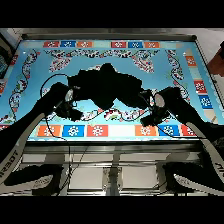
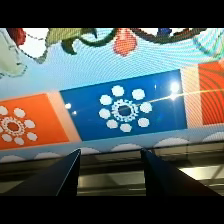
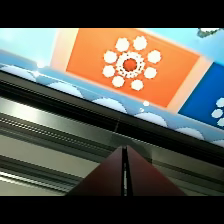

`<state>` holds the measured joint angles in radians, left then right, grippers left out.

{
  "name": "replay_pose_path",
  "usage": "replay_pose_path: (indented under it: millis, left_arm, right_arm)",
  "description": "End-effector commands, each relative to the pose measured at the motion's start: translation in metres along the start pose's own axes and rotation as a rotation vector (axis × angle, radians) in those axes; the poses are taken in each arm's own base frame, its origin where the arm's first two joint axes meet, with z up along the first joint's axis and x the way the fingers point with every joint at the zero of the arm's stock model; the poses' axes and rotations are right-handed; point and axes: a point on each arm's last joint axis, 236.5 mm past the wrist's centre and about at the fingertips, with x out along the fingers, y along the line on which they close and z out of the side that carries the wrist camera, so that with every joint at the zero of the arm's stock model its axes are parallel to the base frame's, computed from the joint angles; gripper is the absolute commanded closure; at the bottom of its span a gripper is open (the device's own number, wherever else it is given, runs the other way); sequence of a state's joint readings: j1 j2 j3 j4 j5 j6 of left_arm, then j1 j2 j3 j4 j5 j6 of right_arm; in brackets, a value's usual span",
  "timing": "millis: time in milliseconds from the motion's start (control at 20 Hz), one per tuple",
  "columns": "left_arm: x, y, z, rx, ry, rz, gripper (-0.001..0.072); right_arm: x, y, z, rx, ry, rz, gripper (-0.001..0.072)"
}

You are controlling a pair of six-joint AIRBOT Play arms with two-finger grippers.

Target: Fold the clothes and pants, and hang the long-sleeved shirts on hangers.

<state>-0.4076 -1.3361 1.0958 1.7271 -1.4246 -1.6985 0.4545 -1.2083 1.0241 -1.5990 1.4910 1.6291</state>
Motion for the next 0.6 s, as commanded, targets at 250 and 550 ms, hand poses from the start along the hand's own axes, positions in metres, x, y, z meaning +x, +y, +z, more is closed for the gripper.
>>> replay_pose_path:
  millis: [250, 550]
  left_arm:
    - [0.0, 0.0, 0.0, 0.0, 0.0, 0.0, 0.0305]
    - [0.0, 0.0, 0.0, 0.0, 0.0, 0.0, 0.0305]
  right_arm:
    - [-0.001, 0.005, 0.021, 0.001, -0.09, 0.018, 0.0674]
    - [-0.015, 0.015, 0.084, 0.012, -0.361, 0.067, 0.0551]
